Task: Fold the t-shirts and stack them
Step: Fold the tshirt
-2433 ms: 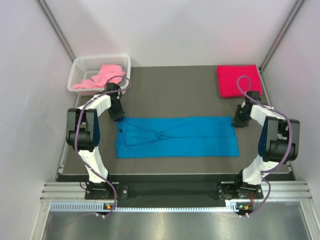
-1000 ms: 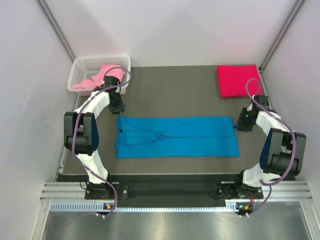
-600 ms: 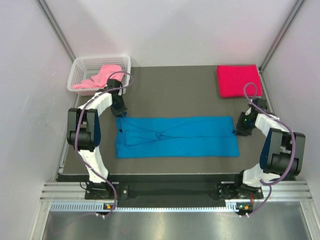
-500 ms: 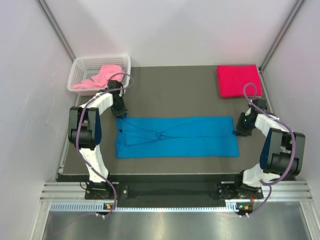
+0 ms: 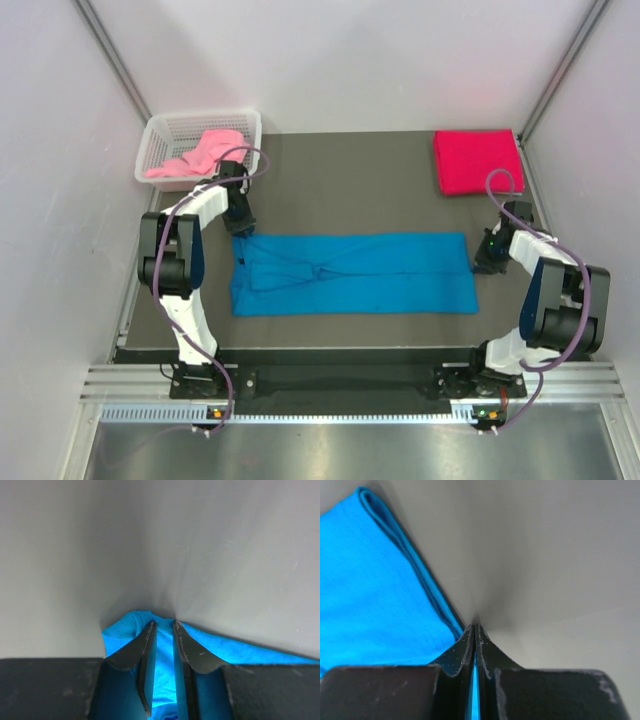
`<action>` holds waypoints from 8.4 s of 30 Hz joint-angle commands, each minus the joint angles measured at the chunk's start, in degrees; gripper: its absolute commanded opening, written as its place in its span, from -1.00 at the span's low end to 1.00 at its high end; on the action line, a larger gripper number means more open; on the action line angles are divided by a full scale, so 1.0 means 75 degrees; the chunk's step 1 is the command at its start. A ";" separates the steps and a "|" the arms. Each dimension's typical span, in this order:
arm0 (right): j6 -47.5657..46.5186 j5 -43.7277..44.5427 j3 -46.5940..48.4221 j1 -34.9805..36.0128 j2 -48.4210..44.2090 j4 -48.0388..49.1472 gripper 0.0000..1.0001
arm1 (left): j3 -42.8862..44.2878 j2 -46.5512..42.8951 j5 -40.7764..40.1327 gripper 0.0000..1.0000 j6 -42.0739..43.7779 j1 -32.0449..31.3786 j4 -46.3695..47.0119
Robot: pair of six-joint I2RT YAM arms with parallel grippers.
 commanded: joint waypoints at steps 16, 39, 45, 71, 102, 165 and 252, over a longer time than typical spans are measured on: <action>-0.0087 -0.0537 0.0467 0.0024 -0.0823 -0.0220 -0.50 | 0.0051 0.0183 -0.0054 -0.51 0.0046 0.0036 0.0155; -0.0381 0.0550 0.0702 0.0681 0.0538 -0.0325 -1.00 | 0.0027 0.0253 -0.0042 -0.51 0.0023 0.0036 0.0120; -0.0287 0.1172 0.0749 0.0681 0.0280 -0.0536 -1.00 | 0.0027 0.0288 -0.0311 -0.51 -0.0001 0.0036 0.0062; 0.0076 0.1337 0.0936 0.0809 -0.0763 -0.1086 -0.46 | 0.1047 -0.0366 0.0604 -0.36 0.0128 -0.0011 -0.0536; -0.0041 0.0024 0.1780 0.1056 -0.2170 -0.1497 -0.32 | -0.0056 -0.0262 -0.0371 -0.87 -0.0154 0.0142 0.0027; 0.1178 0.0235 0.1345 0.3575 -0.1702 0.0214 -0.24 | 0.1632 0.1764 0.0415 -1.00 0.0023 -0.0655 0.2230; 0.1131 0.0188 0.1217 0.4360 -0.2897 -0.0138 -0.13 | 0.2041 0.2491 -0.0464 -0.95 -0.0177 -0.1487 0.1573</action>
